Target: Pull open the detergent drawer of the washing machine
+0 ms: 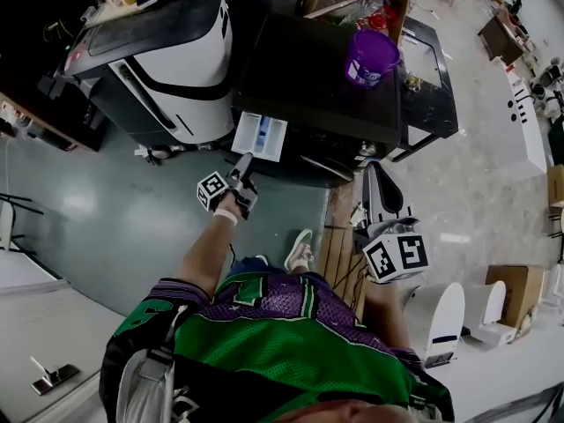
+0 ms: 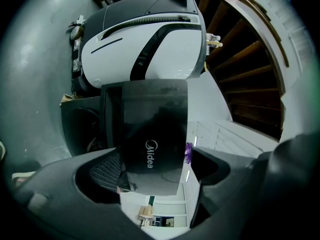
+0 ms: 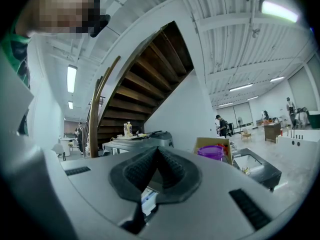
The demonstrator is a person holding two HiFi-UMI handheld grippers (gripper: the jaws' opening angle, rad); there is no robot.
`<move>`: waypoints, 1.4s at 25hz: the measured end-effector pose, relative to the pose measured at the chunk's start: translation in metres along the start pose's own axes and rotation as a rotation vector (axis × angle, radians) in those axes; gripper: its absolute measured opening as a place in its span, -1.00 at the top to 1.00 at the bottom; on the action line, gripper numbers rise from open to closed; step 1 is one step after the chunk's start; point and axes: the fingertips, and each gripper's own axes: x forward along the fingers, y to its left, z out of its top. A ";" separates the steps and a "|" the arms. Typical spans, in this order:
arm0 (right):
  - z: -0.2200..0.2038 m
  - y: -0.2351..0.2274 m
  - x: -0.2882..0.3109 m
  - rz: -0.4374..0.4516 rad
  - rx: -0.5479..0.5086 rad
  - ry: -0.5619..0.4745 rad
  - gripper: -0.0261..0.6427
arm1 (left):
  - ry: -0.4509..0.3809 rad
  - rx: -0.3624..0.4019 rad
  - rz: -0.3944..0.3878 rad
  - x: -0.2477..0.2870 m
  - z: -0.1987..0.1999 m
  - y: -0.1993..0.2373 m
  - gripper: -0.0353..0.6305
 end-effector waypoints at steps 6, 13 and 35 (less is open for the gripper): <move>0.006 0.020 0.004 0.028 -0.003 -0.012 0.91 | 0.010 0.066 -0.030 -0.025 0.008 -0.019 -0.42; 0.011 0.047 0.009 0.055 0.005 -0.017 0.91 | 0.083 0.299 -0.078 -0.054 0.005 -0.071 -0.42; 0.018 0.108 0.010 0.095 0.022 -0.056 0.91 | 0.084 1.179 -0.276 -0.145 -0.020 -0.293 -0.42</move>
